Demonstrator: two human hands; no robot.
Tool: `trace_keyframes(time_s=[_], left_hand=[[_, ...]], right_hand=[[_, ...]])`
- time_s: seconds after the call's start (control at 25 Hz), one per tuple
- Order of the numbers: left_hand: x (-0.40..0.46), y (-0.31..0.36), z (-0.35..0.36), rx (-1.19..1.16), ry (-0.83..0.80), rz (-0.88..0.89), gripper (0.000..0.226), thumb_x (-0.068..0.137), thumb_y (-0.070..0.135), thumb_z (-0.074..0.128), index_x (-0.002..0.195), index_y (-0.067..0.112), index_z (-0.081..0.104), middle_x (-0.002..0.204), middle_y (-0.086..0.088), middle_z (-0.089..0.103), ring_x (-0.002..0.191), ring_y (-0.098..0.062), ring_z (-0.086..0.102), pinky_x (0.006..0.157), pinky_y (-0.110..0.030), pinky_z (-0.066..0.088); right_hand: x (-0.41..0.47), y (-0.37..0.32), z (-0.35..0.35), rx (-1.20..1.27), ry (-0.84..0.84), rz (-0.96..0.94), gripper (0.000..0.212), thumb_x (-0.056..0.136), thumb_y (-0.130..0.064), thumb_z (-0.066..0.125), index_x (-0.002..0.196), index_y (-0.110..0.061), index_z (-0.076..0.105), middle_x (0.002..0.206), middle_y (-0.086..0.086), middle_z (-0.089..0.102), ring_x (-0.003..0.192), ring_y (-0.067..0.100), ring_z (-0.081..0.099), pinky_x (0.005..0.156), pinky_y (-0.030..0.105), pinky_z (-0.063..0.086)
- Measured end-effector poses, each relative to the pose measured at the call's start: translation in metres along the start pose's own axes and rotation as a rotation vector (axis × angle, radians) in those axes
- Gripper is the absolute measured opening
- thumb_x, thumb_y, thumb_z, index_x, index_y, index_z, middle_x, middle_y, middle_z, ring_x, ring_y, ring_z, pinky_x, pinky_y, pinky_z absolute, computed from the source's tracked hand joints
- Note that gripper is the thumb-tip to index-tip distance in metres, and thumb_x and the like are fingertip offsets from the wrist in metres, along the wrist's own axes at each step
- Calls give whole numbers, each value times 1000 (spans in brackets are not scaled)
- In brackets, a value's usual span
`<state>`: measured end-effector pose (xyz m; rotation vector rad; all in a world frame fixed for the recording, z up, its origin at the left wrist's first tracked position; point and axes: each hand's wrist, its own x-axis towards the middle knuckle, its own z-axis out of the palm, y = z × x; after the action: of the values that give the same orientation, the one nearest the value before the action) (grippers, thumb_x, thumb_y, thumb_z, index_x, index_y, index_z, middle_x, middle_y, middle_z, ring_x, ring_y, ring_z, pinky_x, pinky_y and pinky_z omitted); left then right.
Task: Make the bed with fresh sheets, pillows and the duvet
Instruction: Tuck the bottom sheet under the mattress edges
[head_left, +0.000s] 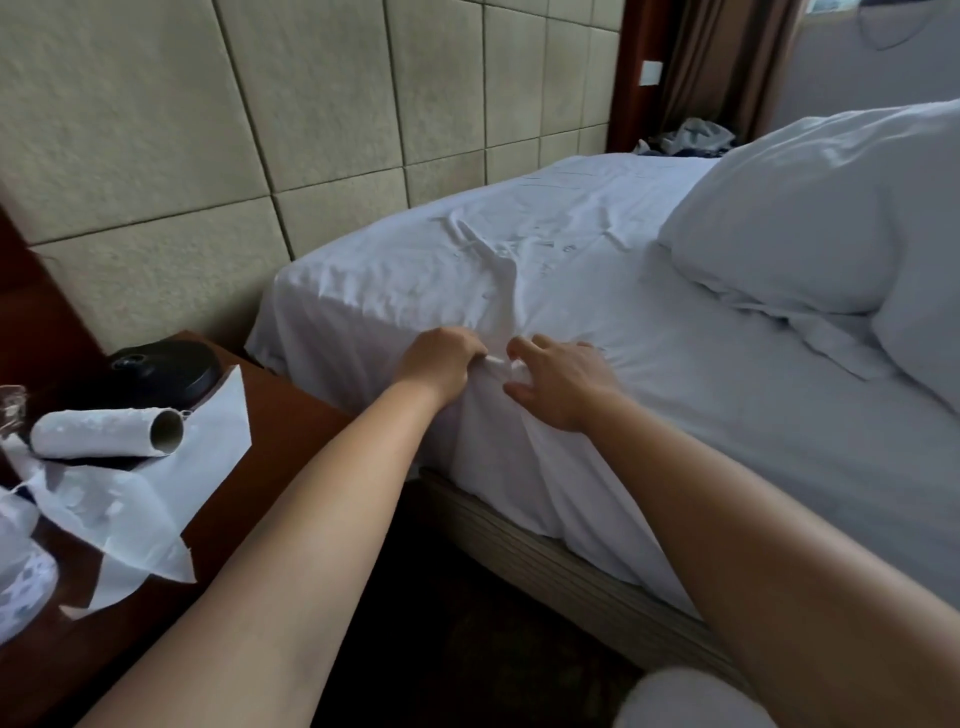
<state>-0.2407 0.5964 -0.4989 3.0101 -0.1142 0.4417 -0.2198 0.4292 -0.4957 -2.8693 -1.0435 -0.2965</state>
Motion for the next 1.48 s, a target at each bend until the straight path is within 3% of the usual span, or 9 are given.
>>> trace_keyframes(time_s=[0.24, 0.52, 0.76, 0.84, 1.0, 1.16, 1.28, 1.36, 1.48], left_hand=[[-7, 7, -1, -16, 131, -103, 35, 90, 2, 50, 122, 7, 60, 111, -18, 66, 102, -37, 61, 84, -42, 47], [-17, 7, -1, -21, 156, -151, 33, 82, -3, 48, 114, 3, 48, 102, -17, 61, 88, -39, 58, 68, -36, 39], [-41, -35, -31, 155, -21, -598, 30, 86, 6, 54, 114, 6, 44, 112, -18, 57, 104, -38, 57, 76, -39, 45], [-42, -52, -41, 41, -16, -729, 16, 89, 5, 52, 104, 11, 55, 113, -14, 58, 105, -33, 56, 79, -38, 45], [-12, -54, -32, -152, -83, -669, 12, 93, 12, 52, 96, 12, 63, 109, -10, 62, 104, -30, 57, 81, -33, 44], [13, -61, -6, -309, -108, -807, 39, 97, 31, 47, 113, -2, 60, 117, -20, 62, 106, -36, 58, 90, -37, 49], [26, -61, 3, -640, -13, -972, 48, 97, 32, 46, 134, 1, 43, 132, -19, 50, 115, -37, 54, 95, -46, 50], [33, -60, 10, -866, 77, -1050, 47, 96, 33, 49, 132, 3, 47, 130, -17, 51, 110, -35, 57, 86, -47, 55], [38, -65, 18, -955, 162, -1136, 49, 94, 38, 52, 125, 0, 54, 124, -18, 58, 102, -34, 62, 83, -45, 57]], right_hand=[[7, 8, 7, 106, 37, -45, 37, 93, -42, 41, 127, -28, 46, 126, 2, 55, 109, 28, 57, 89, 39, 40], [6, 14, 10, 251, 60, -24, 42, 92, -40, 42, 133, -30, 44, 132, -1, 54, 116, 25, 54, 93, 35, 38], [10, 11, 4, 85, 41, -103, 46, 95, -40, 40, 136, -22, 43, 135, 3, 44, 123, 23, 43, 98, 37, 33], [14, 8, 3, 59, 42, -104, 44, 96, -40, 38, 135, -21, 45, 134, 4, 44, 122, 23, 42, 98, 36, 33], [24, 2, 1, 78, 22, -74, 39, 97, -37, 36, 126, -18, 52, 128, 5, 49, 118, 24, 46, 95, 37, 35], [39, -6, -4, 136, -1, -34, 37, 99, -38, 35, 118, -17, 57, 123, 4, 54, 114, 25, 51, 93, 37, 37], [50, -16, 1, 141, -11, -44, 36, 98, -35, 34, 122, -15, 54, 124, 6, 53, 113, 27, 51, 92, 37, 36], [56, -22, 5, 137, -16, -56, 36, 97, -35, 36, 123, -16, 51, 123, 5, 53, 112, 27, 52, 91, 37, 35], [67, -26, 9, 179, -8, -65, 31, 97, -35, 36, 114, -16, 53, 116, 5, 56, 105, 29, 55, 88, 36, 36]])
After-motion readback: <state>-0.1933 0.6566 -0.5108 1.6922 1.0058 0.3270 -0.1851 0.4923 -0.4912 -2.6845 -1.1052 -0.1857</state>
